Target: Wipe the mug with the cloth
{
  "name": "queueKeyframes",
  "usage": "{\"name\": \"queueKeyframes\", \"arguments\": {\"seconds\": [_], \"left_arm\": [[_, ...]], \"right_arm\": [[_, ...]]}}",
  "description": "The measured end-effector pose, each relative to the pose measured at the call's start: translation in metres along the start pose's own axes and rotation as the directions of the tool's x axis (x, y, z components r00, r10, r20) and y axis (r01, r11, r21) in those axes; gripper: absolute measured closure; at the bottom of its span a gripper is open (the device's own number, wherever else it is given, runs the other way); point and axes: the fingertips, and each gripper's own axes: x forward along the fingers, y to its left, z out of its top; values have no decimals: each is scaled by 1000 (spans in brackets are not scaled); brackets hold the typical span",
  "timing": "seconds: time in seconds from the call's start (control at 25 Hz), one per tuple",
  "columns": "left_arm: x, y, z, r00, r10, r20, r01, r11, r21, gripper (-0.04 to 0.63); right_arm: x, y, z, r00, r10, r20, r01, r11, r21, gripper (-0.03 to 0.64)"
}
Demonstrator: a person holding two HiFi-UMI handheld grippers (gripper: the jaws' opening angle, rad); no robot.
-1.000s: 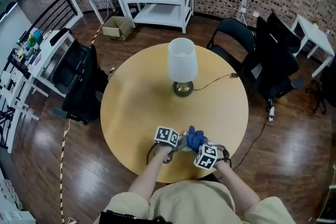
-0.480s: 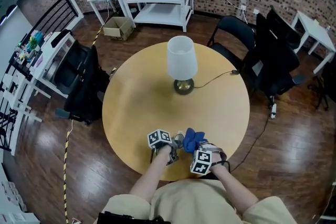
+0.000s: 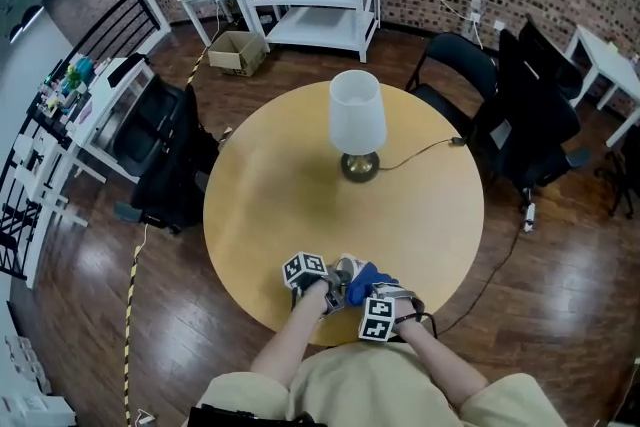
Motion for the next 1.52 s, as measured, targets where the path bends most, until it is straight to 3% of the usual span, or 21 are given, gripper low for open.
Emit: {"name": "queueKeyframes", "arguments": {"seconds": [0.48,0.56,0.64,0.68,0.72,0.84,1.0,1.2,1.24,1.36,1.4,1.44,1.48,1.52], "left_arm": [[-18,5,17,996,-31,83,39,995,-90,561],[-23,4,21,996,-10,86,12,1000,-29,561],[-31,3,23,996,48,80,-56,994,99,568],[-35,4,25,993,93,78,-105,979,177,568],[-40,7,26,986,146,81,-162,952,259,568],[-50,14,29,953,283,104,-299,838,456,568],[-50,8,27,922,360,143,-371,716,592,568],[-39,-5,16,884,422,200,-426,550,718,546],[-41,-7,14,870,440,222,-445,509,736,543],[-44,-15,20,818,466,336,-516,337,788,560],[-43,-17,21,811,458,363,-524,296,798,555],[-44,-21,20,814,439,380,-525,277,805,528],[-46,-27,17,824,411,390,-521,280,806,498],[-52,-34,14,836,376,399,-517,299,802,469]], "right_arm": [[27,-1,20,991,136,-16,-137,990,-35,538],[16,4,25,980,197,34,-197,980,-18,538],[-4,9,28,958,259,122,-266,963,50,538],[-15,8,26,947,270,172,-290,951,106,538],[-26,4,22,939,263,221,-303,938,170,538],[-58,-24,3,924,161,346,-287,892,350,537],[-98,-69,-15,896,-17,444,-228,841,491,537],[-137,-117,-26,856,-205,474,-123,810,573,538],[-145,-126,-26,846,-236,478,-107,803,587,538],[-164,-147,-21,816,-310,488,-68,787,613,538],[-170,-153,-18,805,-326,495,-64,783,619,537],[-176,-159,-14,792,-340,507,-65,779,624,537],[-183,-164,-8,777,-354,521,-70,774,629,537],[-191,-168,-2,760,-367,537,-72,773,630,537]]}}
